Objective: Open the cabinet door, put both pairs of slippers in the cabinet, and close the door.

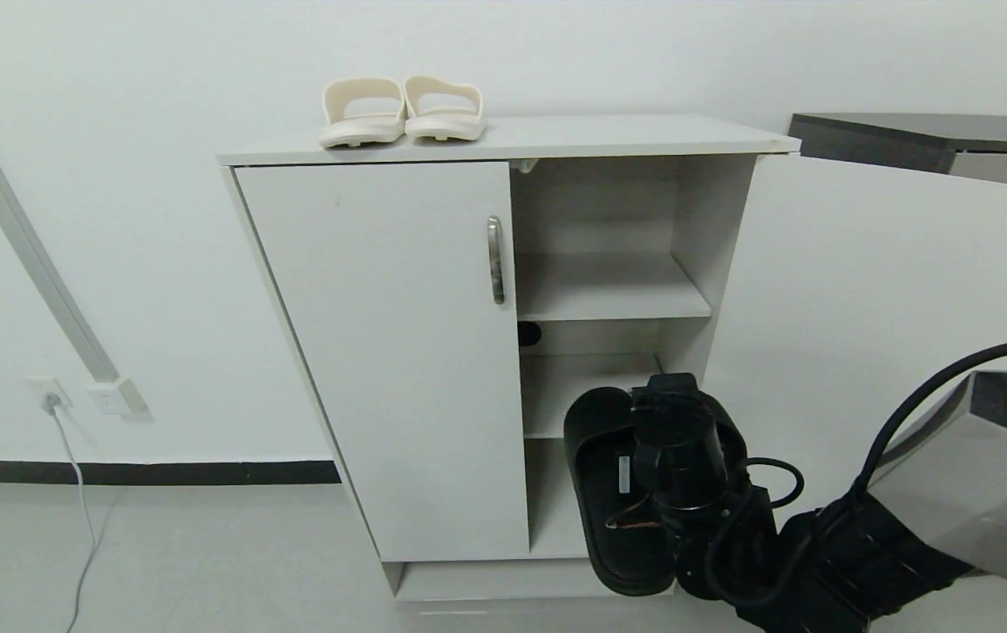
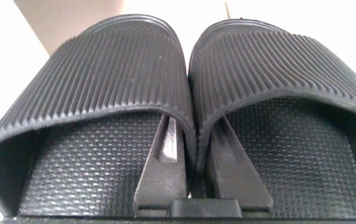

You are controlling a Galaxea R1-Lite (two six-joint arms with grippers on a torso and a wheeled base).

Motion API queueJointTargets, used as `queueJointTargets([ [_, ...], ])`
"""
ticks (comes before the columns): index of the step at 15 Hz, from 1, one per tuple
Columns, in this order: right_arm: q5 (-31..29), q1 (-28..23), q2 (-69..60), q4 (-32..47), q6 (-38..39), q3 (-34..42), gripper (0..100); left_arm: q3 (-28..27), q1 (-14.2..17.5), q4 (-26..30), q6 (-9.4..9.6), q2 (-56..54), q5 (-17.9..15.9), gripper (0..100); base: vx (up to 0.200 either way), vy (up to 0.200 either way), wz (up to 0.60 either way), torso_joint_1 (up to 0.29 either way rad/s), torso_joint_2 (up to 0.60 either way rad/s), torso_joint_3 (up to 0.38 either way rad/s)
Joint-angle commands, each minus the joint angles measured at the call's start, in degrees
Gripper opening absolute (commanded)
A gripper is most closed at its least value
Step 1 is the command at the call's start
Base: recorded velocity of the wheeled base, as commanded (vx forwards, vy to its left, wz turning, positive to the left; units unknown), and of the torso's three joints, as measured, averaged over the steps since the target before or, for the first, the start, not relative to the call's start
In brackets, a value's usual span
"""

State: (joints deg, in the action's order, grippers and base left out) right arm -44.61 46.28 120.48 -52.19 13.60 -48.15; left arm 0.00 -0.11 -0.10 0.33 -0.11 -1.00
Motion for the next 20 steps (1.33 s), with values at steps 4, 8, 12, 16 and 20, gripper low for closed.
queueJointTargets([
  [4,3.0,1.4,7.5,-2.0,-0.2,-6.1,0,0.0,-0.1,0.0,0.02,0.1,0.0,0,0.000,0.000,0.00,0.000,0.00,0.000],
  [8,3.0,1.1,9.4,-2.8,1.2,-6.8,0,0.0,-0.1,0.1,0.02,0.1,0.0,0,0.000,0.000,0.00,0.000,0.00,0.000],
  [12,2.8,0.7,10.1,-2.8,1.9,-6.0,0,0.0,-0.1,0.0,0.02,0.1,0.0,0,0.000,0.000,0.00,0.000,0.00,0.000],
  [16,2.5,-0.3,11.0,-3.4,2.7,-4.5,0,0.0,-0.1,0.1,0.02,0.1,0.0,0,0.000,0.000,0.00,0.001,0.00,-0.019],
  [20,2.4,-0.6,10.7,-4.9,2.7,-3.7,0,0.0,-0.1,0.1,0.02,0.1,-0.1,0,0.000,0.000,0.00,0.006,0.00,-0.159],
])
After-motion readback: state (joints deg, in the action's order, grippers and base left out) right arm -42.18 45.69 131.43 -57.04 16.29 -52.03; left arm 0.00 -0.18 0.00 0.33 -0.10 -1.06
